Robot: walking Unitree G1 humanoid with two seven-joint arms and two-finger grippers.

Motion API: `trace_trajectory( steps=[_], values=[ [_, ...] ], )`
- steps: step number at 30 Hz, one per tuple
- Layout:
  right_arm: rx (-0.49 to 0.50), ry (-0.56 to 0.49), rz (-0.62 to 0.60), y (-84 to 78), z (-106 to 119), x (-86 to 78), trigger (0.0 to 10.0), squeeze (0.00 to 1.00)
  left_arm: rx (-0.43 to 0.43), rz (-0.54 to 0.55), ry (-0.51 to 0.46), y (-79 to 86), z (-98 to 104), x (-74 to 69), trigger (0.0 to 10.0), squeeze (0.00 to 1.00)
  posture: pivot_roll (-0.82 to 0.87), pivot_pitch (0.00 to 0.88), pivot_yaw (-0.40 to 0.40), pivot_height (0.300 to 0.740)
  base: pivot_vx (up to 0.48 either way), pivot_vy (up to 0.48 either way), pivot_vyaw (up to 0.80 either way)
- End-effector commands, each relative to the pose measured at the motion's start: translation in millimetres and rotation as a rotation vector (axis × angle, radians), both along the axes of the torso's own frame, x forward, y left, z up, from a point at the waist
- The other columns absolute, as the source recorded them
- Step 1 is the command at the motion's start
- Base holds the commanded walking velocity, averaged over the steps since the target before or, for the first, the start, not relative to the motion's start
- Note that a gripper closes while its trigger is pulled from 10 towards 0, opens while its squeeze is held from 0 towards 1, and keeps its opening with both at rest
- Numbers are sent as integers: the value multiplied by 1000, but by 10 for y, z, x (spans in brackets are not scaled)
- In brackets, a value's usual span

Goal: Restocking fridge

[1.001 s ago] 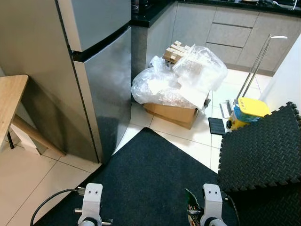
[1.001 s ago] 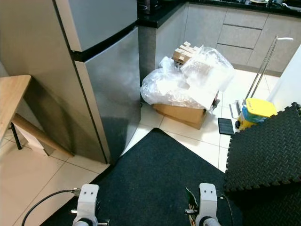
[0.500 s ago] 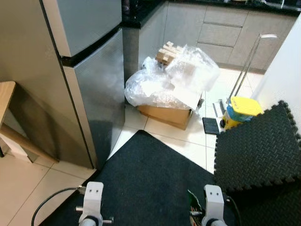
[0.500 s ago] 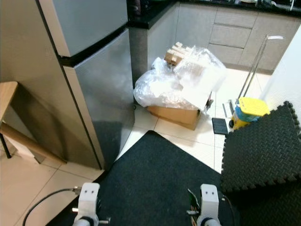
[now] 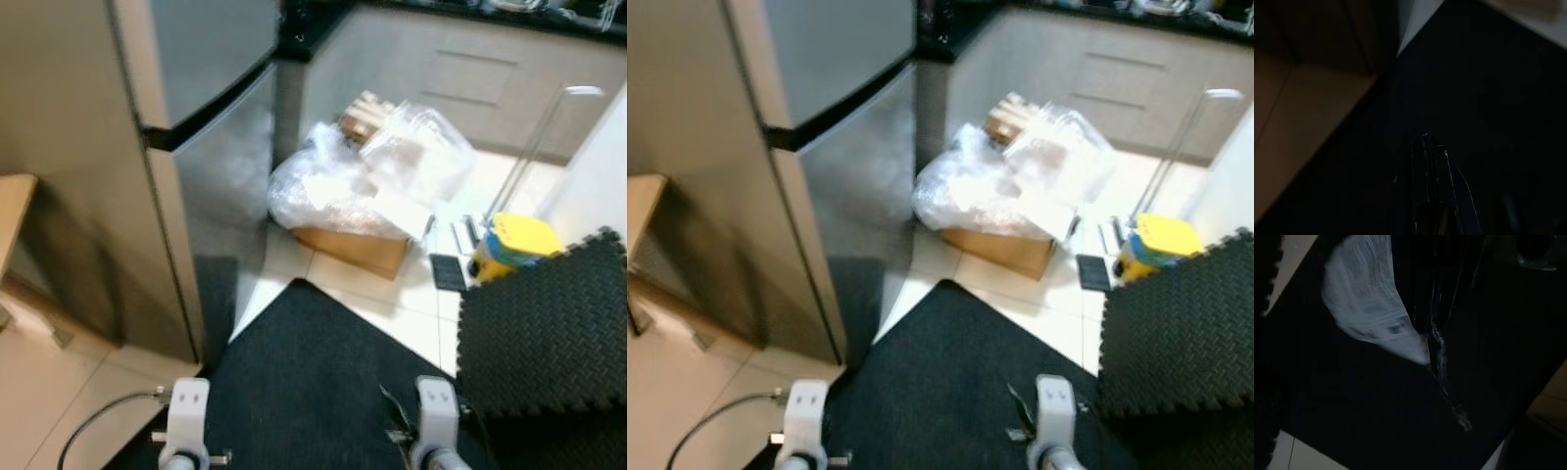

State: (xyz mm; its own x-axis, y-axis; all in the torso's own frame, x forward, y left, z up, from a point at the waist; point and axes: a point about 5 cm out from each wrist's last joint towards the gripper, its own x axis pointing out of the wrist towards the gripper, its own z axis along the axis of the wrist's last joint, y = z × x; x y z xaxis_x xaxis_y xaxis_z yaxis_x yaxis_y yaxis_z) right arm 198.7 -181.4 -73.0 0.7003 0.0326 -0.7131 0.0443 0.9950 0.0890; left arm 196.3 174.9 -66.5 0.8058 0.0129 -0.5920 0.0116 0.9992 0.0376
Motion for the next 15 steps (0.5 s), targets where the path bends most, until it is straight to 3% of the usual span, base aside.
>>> trace_trajectory(
  steps=[1,15],
  values=[
    [-23,6,-19,-100,-4,-32,10000,0,-11,3,9,-31,-22,-34,10000,0,-73,0,-34,740,266,0,0],
    [-22,8,-16,-91,-9,-39,10000,0,-10,-5,5,-37,-18,-34,10000,0,-70,1,-35,740,260,0,0]
  ],
)
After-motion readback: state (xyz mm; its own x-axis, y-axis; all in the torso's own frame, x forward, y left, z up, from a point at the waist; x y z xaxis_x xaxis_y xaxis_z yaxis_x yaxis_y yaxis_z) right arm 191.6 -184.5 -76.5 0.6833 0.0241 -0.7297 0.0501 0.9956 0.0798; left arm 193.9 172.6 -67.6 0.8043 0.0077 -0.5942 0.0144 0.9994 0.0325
